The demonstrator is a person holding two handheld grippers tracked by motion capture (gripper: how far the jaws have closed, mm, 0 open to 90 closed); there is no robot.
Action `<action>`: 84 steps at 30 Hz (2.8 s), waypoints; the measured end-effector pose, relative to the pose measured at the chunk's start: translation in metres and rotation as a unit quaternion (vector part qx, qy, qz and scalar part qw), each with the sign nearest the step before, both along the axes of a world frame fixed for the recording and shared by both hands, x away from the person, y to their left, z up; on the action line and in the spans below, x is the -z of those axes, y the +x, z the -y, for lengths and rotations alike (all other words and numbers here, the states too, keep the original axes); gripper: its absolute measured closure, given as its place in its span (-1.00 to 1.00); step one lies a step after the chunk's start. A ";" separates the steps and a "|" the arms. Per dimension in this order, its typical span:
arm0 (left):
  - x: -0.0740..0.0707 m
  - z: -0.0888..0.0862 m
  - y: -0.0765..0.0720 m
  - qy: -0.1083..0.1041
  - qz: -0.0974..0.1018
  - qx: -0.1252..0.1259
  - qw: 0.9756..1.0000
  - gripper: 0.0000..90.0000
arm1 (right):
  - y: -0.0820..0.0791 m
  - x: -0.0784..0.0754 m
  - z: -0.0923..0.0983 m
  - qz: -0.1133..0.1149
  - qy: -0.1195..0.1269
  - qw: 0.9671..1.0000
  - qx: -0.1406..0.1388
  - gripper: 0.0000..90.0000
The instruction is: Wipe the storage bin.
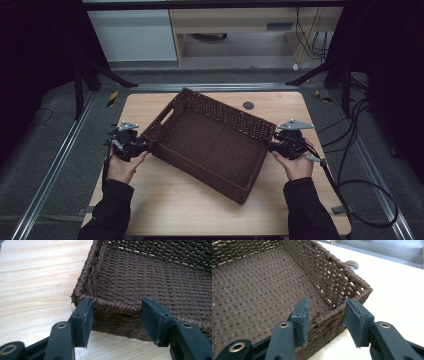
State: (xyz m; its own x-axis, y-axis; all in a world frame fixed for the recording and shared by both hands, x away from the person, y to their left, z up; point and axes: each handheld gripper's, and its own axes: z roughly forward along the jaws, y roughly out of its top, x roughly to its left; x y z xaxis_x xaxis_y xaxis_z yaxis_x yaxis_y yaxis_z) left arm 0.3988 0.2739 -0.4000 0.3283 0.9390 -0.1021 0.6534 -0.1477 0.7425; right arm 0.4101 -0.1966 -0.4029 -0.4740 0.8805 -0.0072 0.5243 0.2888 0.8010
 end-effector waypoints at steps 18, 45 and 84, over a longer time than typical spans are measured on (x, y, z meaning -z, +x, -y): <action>-0.007 0.016 -0.003 -0.007 0.012 0.020 1.000 -0.13 | -0.008 0.002 -0.005 -0.026 0.004 1.000 0.007 0.29; 0.001 0.027 0.020 0.025 0.017 0.014 0.999 -0.07 | 0.016 0.003 0.004 0.001 -0.042 0.999 0.011 0.49; 0.000 0.033 0.013 -0.020 0.006 0.027 0.999 -0.07 | 0.000 0.003 -0.008 -0.030 -0.034 0.997 -0.055 0.79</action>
State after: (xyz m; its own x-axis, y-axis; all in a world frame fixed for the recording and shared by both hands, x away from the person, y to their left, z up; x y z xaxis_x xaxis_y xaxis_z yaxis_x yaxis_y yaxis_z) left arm 0.4122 0.2412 -0.4000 0.3791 0.9155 -0.1344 0.6357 -0.1521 0.7568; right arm 0.4106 -0.1882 -0.4062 -0.5685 0.8220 -0.0332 0.5336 0.3992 0.7456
